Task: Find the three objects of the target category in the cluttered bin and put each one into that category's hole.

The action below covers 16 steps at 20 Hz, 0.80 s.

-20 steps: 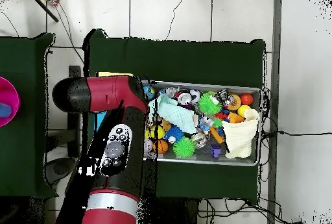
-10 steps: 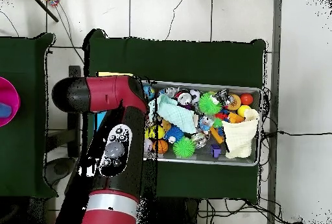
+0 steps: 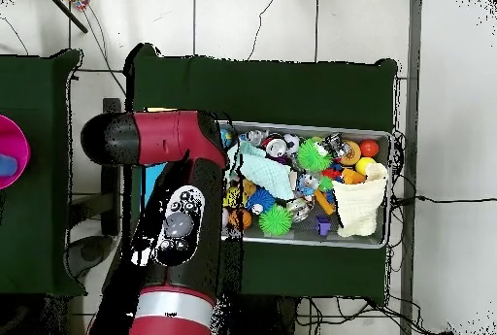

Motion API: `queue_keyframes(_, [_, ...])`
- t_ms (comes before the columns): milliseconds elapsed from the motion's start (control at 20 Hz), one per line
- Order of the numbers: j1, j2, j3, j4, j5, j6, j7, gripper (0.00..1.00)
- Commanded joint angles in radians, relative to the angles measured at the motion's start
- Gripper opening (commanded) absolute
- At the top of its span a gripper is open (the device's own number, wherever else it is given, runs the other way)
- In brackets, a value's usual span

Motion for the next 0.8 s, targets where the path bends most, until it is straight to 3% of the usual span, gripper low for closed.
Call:
queue_keyframes(50, [-0.033,-0.092,0.09,0.054,-0.023,0.195,-0.061,1.0])
queue_keyframes(550, [-0.045,-0.13,0.082,-0.01,-0.049,0.32,-0.09,1.0])
queue_keyframes(800, [-0.048,-0.131,0.104,0.027,-0.046,0.245,-0.081,1.0])
